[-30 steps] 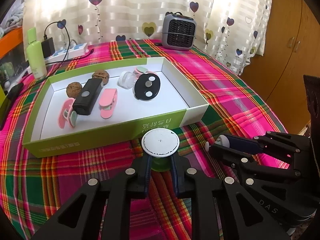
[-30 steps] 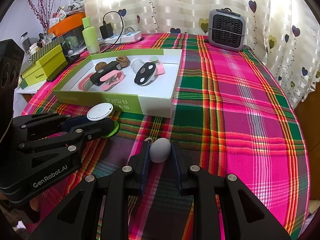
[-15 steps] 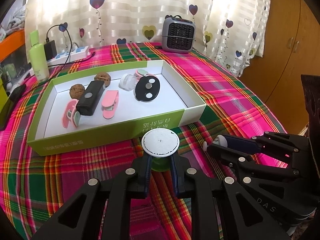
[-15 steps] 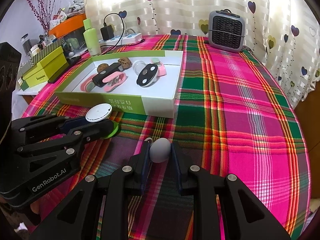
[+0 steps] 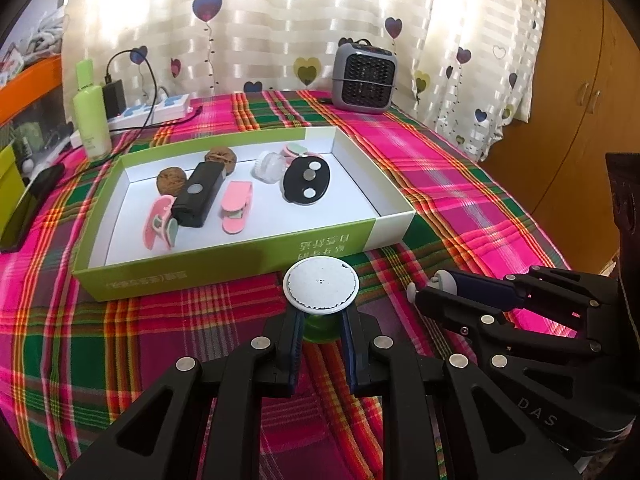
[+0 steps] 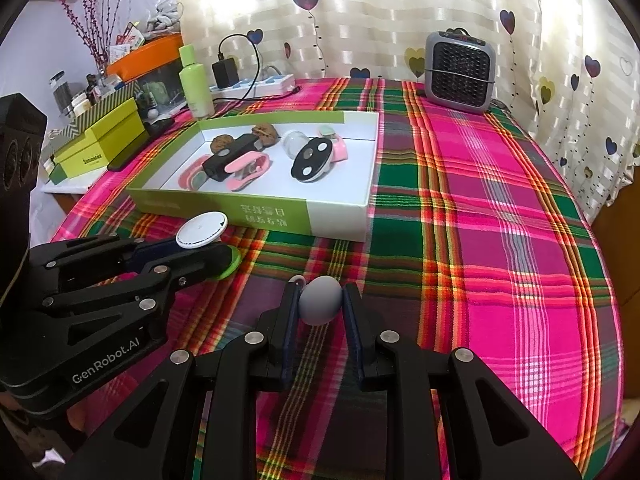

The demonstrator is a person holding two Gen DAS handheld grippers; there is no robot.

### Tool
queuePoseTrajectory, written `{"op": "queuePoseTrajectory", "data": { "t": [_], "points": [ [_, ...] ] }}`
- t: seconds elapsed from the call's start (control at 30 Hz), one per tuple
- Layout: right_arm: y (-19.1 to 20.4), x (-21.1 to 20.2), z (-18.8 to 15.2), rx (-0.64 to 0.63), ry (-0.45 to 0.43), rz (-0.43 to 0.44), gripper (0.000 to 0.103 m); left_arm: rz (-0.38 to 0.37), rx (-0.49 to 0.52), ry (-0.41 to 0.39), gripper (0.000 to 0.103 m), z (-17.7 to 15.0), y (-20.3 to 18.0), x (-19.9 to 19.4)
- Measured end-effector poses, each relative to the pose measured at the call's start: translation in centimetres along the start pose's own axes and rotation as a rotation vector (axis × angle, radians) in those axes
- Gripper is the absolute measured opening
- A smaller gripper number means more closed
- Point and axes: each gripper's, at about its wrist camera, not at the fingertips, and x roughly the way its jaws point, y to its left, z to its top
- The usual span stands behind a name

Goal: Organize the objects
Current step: 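Carry the green-based object and the white ball over the box with both grippers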

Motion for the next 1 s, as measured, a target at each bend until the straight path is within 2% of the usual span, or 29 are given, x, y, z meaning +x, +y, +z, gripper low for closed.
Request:
{"op": "queuePoseTrajectory", "data": {
  "t": [1.0],
  "points": [
    [2.1,-2.4,2.1,-0.026,-0.085,0.034,0.023,0.043,-0.029,-0.076,0.016,0.7,2.3,-4.1]
  ]
}}
